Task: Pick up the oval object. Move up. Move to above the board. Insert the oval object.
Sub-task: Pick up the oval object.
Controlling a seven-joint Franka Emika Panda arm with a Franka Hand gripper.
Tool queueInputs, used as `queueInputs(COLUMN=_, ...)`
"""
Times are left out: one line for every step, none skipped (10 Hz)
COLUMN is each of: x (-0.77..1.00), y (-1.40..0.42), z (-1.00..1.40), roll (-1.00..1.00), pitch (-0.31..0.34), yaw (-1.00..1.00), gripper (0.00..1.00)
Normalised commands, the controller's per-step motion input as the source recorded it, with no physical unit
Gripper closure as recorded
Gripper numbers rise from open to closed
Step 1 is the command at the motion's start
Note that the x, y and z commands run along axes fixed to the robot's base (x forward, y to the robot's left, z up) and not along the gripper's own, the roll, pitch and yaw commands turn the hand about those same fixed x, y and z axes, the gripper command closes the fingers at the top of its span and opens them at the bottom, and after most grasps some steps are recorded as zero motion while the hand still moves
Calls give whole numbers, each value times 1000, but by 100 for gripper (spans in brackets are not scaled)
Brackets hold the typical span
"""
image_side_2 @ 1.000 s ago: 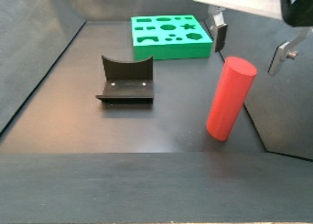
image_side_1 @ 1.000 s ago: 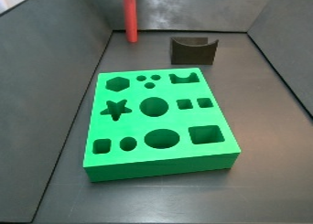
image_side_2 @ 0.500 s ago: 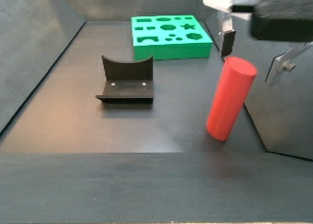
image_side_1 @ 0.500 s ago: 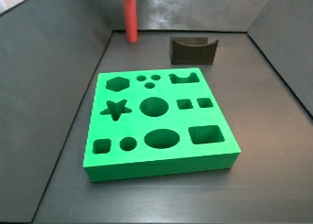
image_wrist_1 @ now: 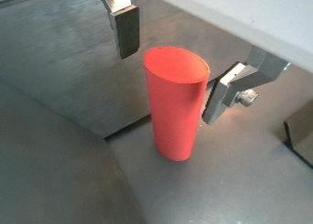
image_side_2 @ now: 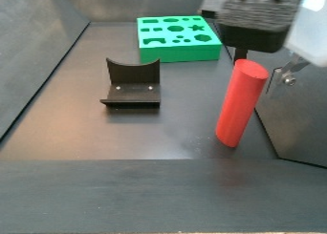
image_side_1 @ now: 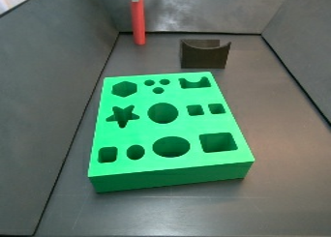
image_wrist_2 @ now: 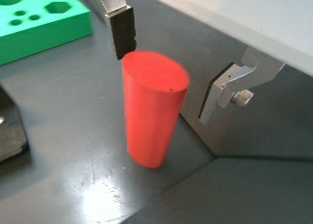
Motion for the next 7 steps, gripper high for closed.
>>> queueInputs(x=57, y=126, z=-143, roll=-91, pitch=-79, yaw=-466, gripper=0)
queueInputs(x=111, y=54, z=-9, roll=-20, pitch=0, yaw=-126, gripper=0)
queueInputs(x=34, y=0, z=0, roll=0, pitch=13, yaw=-54, gripper=0)
queueInputs(x=0, y=0, z=-217, roll=-44, pitch=-24, yaw=0, gripper=0)
queueInputs(x=111, y=0, z=-291, roll=-211, pitch=-86, yaw=351, gripper=0)
queueInputs(x=146, y=26, z=-314, roll=-297, pitch=-131, yaw=406, gripper=0)
queueInputs(x=140, y=23, z=-263, roll=-209, pitch=-94, yaw=263, gripper=0)
